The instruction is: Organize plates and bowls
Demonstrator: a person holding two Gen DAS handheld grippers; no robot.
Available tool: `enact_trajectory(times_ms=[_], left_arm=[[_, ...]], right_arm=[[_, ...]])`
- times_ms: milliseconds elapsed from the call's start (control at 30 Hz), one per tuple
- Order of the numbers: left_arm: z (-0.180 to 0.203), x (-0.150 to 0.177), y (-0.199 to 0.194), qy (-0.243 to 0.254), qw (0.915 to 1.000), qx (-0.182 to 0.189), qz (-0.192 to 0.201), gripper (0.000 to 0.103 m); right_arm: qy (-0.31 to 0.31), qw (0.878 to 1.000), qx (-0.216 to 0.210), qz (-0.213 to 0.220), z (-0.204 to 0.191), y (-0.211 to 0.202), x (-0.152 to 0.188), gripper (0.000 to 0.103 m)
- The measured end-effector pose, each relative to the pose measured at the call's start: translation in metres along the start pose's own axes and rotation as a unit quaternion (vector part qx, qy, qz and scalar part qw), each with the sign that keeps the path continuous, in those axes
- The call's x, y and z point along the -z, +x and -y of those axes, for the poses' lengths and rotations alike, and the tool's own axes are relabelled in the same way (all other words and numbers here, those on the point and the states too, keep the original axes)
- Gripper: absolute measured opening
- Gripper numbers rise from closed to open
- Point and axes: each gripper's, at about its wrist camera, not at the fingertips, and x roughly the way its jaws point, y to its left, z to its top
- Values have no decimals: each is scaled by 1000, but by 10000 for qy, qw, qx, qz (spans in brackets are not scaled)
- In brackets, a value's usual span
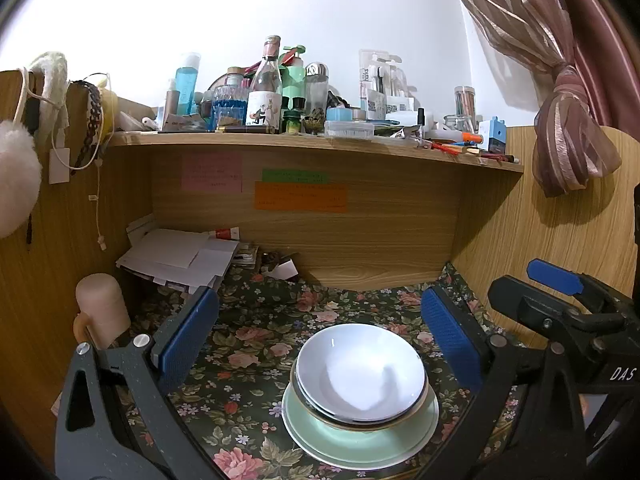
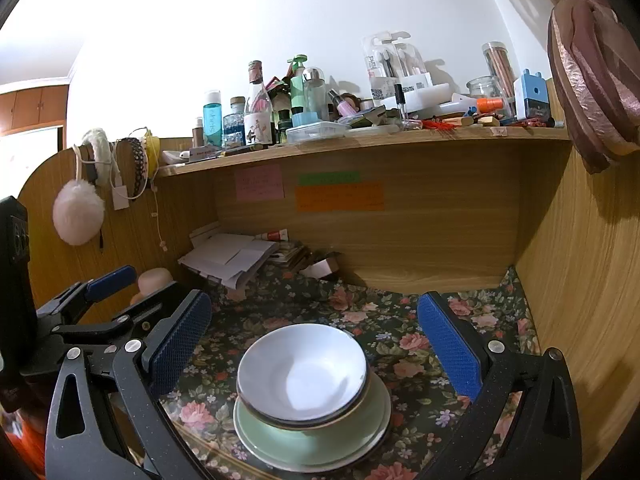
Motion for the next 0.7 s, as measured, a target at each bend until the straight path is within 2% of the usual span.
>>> enact_trajectory(times_ms=[700], left_arm=[[7, -2, 7, -97, 9999, 10, -85, 103]], right_arm=[[53, 10000, 17, -19, -2, 4, 1, 103]])
